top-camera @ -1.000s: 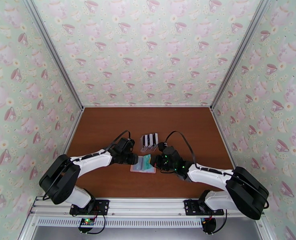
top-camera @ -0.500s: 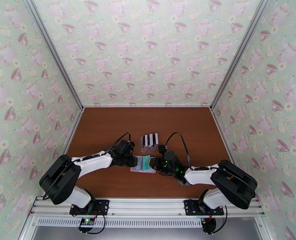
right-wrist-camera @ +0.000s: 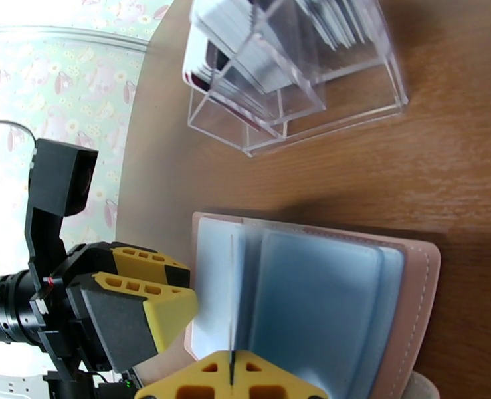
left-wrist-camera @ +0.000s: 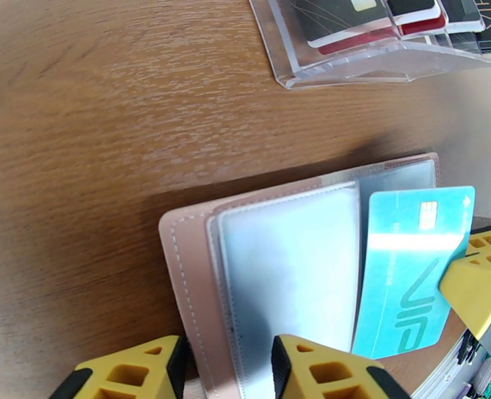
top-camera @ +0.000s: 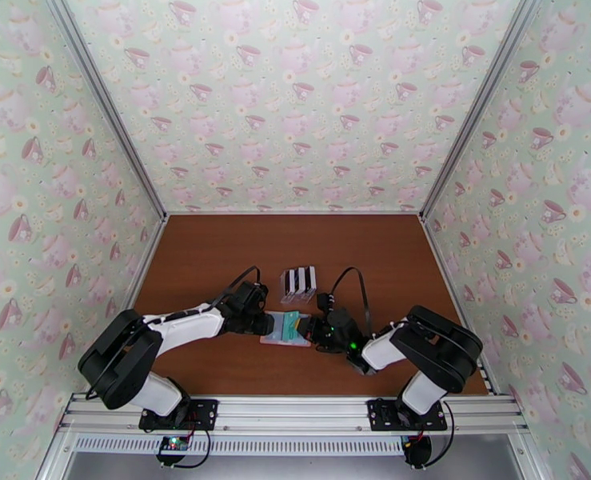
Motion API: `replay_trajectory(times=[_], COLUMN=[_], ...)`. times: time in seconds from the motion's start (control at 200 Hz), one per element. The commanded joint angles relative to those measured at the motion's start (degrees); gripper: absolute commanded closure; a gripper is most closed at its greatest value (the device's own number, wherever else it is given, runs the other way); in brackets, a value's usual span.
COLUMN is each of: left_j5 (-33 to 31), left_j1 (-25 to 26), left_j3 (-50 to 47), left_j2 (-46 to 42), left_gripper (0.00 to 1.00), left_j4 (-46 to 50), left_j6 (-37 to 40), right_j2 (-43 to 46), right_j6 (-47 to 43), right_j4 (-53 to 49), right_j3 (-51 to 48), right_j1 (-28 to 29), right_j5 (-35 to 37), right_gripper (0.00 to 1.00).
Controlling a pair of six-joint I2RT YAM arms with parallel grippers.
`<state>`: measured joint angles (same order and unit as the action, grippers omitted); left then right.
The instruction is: Put the credit cards into the card holder
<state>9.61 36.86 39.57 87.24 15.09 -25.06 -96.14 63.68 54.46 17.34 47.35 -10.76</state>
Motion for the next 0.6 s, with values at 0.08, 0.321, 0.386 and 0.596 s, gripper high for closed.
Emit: replay_trajectory(times=[0.08,0.321,0.386,0.596], left_j5=[0.5,0.4,0.4,0.4], left_j1=[0.2,0.2,0.1,0.1], left_j3=[-1.7,-1.8,-1.9,-2.0], left_j2=[-0.4,-0.6,-0.6,-0.7], left_gripper=[0.58,0.58,0.58,0.58], left_j4=[-0.8,-0.8,-0.8,-0.9], left_j6=[-0.5,-0.6,-0.6,-0.6], right_j2=[-2.2,-4.8,-4.9,-4.1], right_j6=[2.5,3.6,3.6,2.7], right_j4=[6.9,10.1,10.2,7.8], right_j3=[-1.2,-1.9,-2.2,-1.9], right_j1=[0.5,0.5,0.3,-0.1], right_j5=[-0.3,-0.3,-0.2,-1.2], right_gripper=[1.0,1.0,1.0,1.0])
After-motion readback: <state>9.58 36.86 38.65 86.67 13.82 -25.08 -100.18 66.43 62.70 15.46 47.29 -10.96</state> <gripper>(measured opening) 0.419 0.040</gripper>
